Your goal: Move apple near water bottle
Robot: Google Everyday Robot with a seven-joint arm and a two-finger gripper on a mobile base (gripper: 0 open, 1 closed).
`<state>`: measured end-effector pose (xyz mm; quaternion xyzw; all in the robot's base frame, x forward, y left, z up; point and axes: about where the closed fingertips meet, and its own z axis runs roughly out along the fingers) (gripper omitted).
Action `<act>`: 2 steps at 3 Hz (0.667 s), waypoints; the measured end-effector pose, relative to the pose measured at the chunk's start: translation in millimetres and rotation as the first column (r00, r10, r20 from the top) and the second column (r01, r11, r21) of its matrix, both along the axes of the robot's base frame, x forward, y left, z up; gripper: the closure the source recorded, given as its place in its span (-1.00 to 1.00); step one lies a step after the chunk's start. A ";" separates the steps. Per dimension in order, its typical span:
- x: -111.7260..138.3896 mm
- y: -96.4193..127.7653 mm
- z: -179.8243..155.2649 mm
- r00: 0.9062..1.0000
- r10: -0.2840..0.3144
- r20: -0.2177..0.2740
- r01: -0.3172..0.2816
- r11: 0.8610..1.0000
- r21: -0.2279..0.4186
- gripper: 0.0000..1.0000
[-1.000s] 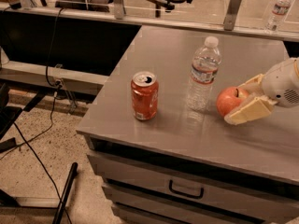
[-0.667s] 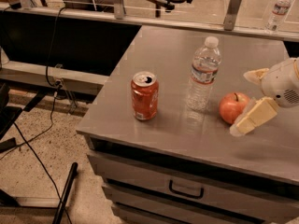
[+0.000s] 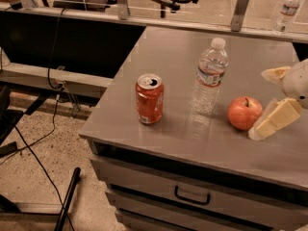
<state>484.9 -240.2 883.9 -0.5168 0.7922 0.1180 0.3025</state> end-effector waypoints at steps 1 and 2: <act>-18.5 -44.0 21.4 0.997 -0.063 0.042 0.067 0.992 -0.102 -1.00; -18.5 -43.9 21.4 0.997 -0.063 0.042 0.067 0.993 -0.102 -1.00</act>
Offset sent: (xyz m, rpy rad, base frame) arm -0.0156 -0.0362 0.0186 -0.0802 -0.0332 -0.0551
